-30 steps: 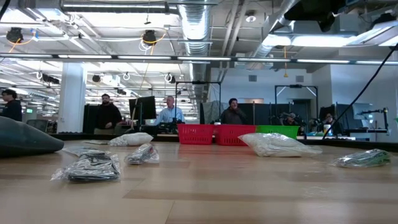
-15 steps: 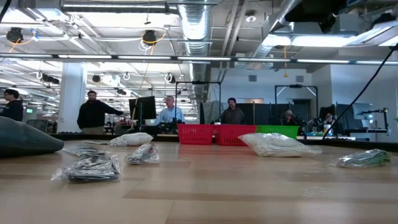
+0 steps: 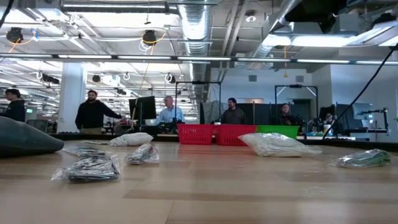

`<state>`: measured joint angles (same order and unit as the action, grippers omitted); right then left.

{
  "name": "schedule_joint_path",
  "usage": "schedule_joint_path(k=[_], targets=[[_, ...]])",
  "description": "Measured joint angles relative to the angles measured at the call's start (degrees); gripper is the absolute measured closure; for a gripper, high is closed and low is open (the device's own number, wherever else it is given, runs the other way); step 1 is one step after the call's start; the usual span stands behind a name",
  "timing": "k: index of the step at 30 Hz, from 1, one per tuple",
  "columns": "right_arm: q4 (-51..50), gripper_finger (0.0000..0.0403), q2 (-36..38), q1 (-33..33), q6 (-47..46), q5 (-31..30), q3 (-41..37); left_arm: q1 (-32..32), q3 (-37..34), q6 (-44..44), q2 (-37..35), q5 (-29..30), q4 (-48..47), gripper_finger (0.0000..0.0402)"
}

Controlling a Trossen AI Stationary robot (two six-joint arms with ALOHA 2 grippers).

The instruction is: Pick & Place Travel size toiletries

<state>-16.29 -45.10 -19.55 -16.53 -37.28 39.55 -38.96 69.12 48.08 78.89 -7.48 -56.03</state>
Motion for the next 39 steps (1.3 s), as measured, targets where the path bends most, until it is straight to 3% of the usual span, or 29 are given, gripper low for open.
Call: schedule_joint_path(k=[9, 23, 29, 34, 39], targets=[[0.02, 0.0403, 0.02, 0.02, 0.0, 0.0, 0.0, 7.22, 0.0, -11.29, 0.33, 7.3, 2.13, 0.0399], [0.0, 0.0403, 0.0, 0.02, 0.0, 0.0, 0.0, 15.13, 0.0, -32.67, 0.24, 11.54, 16.54, 0.0399], [-0.11, 0.0403, -1.68, 0.7, 0.0, -0.02, 0.0, 17.83, 0.0, -41.88, 0.24, 16.91, 21.18, 0.0399], [0.03, 0.0403, -3.67, 2.61, 0.0, 0.0, 0.02, 19.86, -1.3, -42.93, 0.22, 22.88, 23.7, 0.0399], [0.04, 0.0403, -4.86, 4.71, -0.02, 2.99, 0.02, 22.98, -6.48, -43.27, -0.81, 23.62, 28.32, 0.0399]])
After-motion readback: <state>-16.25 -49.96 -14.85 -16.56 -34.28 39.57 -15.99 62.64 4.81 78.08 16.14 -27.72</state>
